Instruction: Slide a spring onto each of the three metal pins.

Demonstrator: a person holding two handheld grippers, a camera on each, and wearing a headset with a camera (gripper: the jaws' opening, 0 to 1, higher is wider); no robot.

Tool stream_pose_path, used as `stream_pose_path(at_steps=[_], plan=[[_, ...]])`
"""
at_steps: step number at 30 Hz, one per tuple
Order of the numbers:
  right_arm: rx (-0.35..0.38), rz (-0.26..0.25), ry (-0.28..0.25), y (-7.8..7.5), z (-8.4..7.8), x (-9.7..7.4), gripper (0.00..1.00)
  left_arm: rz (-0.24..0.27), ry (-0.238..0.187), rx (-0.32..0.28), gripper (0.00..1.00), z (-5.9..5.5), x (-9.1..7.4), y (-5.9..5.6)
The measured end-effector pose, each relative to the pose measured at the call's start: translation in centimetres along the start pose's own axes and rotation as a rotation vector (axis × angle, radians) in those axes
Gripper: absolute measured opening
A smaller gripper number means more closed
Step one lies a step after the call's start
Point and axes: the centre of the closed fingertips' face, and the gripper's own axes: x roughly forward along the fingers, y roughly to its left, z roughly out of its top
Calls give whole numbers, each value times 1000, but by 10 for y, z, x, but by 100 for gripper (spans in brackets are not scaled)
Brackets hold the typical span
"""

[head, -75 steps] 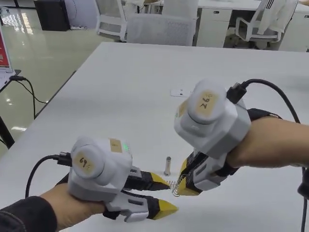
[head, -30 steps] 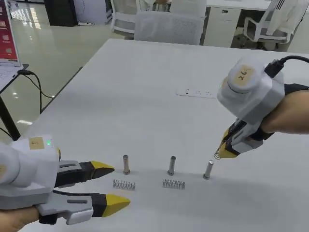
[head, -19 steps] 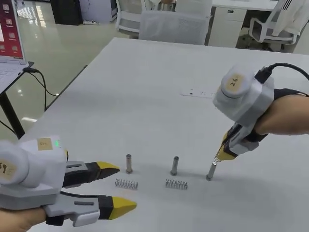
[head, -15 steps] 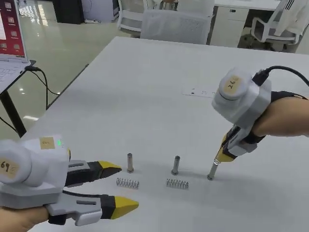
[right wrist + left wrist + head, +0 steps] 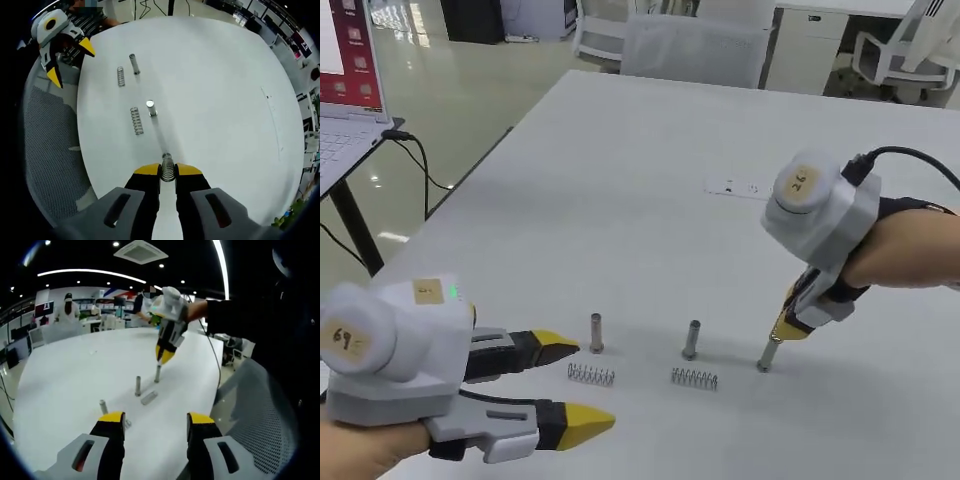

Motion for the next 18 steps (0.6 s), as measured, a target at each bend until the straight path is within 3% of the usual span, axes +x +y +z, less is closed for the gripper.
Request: stream_pose_path(at_steps=[18], plan=[[39, 18, 20, 0, -8, 37, 8, 3, 6, 2, 43, -1, 1, 0]])
